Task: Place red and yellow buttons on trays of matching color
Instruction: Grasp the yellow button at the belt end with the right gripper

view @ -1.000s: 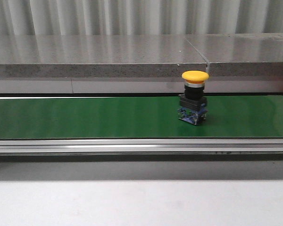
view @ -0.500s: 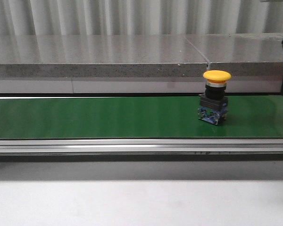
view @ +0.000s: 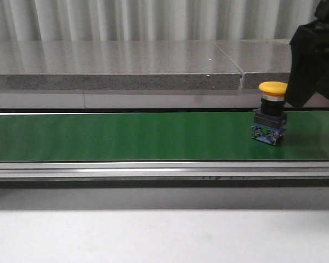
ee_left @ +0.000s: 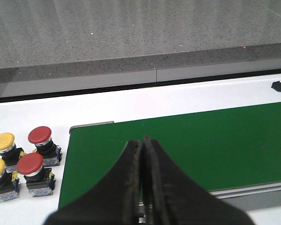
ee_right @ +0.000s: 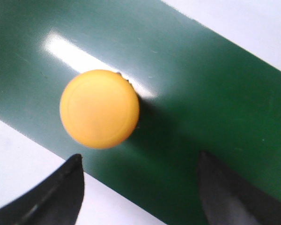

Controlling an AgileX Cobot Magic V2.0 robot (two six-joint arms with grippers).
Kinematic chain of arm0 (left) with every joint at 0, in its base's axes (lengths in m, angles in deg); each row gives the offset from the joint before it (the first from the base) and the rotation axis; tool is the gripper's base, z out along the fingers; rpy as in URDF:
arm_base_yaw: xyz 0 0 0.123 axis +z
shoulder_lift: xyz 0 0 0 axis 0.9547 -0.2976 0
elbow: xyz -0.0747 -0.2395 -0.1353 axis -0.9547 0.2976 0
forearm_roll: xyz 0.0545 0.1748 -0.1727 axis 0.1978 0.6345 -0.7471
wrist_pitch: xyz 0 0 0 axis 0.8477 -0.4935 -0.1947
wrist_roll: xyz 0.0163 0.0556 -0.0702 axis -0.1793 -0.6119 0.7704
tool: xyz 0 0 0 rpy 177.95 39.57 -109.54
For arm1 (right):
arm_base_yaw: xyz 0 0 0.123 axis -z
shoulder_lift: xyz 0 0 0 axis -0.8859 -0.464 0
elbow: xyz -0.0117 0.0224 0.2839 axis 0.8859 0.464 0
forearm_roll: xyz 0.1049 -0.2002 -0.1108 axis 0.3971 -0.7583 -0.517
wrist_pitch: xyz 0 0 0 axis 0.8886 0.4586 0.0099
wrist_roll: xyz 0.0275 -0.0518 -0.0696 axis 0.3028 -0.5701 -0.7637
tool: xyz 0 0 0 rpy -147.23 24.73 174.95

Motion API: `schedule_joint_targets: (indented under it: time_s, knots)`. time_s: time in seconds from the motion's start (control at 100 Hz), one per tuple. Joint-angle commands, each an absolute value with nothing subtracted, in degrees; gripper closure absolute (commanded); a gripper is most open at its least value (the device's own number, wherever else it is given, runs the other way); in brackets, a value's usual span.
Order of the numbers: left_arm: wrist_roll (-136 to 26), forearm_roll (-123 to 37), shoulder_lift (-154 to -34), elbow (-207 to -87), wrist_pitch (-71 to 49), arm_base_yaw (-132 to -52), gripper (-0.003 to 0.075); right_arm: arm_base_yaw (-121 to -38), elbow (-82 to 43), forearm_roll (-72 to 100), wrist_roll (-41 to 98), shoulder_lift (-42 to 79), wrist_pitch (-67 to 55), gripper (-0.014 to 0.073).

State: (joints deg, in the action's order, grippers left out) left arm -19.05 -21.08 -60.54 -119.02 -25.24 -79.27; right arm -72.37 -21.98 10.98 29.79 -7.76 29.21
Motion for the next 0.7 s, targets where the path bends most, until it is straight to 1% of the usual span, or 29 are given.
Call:
schedule_joint_targets:
  time_s: [0.0, 0.41, 0.48, 0.52, 0.54, 0.55, 0.6, 0.62, 0.63, 0.64, 0.69]
  knots:
    - [-19.0, -21.6, -60.9, -120.6, -20.5, -79.6, 0.0740, -72.5, -23.6, 12.1, 29.1, -7.3, 26.8, 0.0084]
    - [-19.0, -21.6, -60.9, -120.6, -20.5, -79.6, 0.0740, -72.5, -23.6, 12.5, 29.1, -8.8, 22.5, 0.0094]
    - [-19.0, -21.6, -60.9, -120.6, -20.5, -79.6, 0.0740, -72.5, -23.6, 12.5, 29.1, -8.8, 22.4, 0.0144]
    - [-19.0, -21.6, -60.9, -120.6, -20.5, -79.6, 0.0740, -72.5, -23.6, 12.5, 29.1, -8.8, 22.5, 0.0197]
    - [-19.0, -21.6, -60.9, -120.6, -20.5, -79.6, 0.0740, -72.5, -23.6, 12.5, 29.1, -8.8, 22.5, 0.0239]
    - [-19.0, -21.6, -60.9, -120.6, -20.5, -79.6, 0.0740, -72.5, -23.6, 12.5, 29.1, -8.8, 22.5, 0.0239]
    - [-19.0, -21.6, -60.9, -120.6, -20.5, -79.6, 0.0740, -72.5, -23.6, 12.5, 29.1, -8.8, 23.0, 0.0327]
    - [-19.0, -21.6, -60.9, -120.6, -20.5, -79.6, 0.0740, -72.5, -23.6, 12.5, 29.1, -8.8, 23.2, 0.0349]
    - [-19.0, -21.6, -60.9, -120.6, -20.5, -79.6, 0.0740, -72.5, -23.6, 12.5, 29.1, -8.8, 23.3, 0.0378]
    - [-19.0, -21.6, -60.9, -120.6, -20.5, -79.6, 0.0740, -72.5, -23.6, 12.5, 29.1, -8.8, 23.5, 0.0378]
    - [-19.0, -21.6, -60.9, -120.6, -20.5, -79.6, 0.0740, -72.4, -23.6, 12.3, 29.1, -8.8, 24.5, 0.0435]
